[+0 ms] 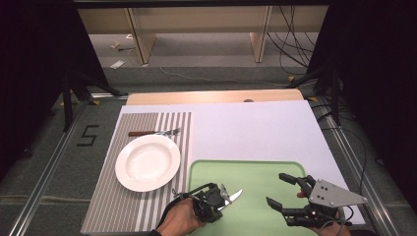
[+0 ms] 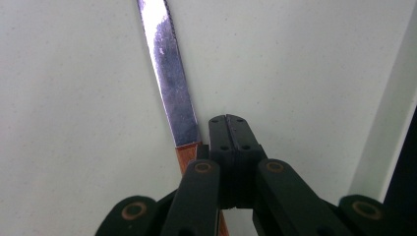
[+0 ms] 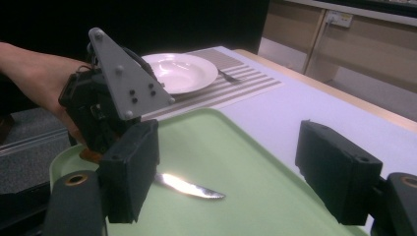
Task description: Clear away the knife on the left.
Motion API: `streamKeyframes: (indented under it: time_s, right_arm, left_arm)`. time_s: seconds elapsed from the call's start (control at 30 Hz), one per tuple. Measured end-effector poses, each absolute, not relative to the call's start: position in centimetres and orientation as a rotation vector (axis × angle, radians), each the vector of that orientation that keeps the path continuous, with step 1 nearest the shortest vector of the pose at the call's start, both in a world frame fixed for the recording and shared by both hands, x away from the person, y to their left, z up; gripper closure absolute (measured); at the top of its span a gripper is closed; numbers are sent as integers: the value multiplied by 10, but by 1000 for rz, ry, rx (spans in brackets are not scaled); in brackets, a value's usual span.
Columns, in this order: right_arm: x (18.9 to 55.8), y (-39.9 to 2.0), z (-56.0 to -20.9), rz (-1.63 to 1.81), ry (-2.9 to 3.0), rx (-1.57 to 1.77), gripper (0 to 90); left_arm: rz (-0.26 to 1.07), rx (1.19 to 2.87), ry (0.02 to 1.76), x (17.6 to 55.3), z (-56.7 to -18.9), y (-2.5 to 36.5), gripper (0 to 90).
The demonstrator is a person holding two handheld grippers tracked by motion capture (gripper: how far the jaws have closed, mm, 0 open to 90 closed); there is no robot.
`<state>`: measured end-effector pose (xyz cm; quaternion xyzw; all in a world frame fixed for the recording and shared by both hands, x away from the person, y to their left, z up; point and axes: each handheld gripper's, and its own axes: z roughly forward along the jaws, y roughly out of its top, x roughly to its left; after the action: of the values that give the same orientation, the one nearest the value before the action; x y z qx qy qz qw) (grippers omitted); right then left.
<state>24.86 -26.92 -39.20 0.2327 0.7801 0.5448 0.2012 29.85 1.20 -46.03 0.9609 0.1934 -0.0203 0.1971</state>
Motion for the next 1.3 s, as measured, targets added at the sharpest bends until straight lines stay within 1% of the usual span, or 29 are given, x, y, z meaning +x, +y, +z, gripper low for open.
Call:
streamKeyframes:
  time_s: [1.3]
  right_arm:
    - [249,-268,-392,1509,2198,642,257]
  left_arm:
    - [-45,2685,715,318,-460,52,896]
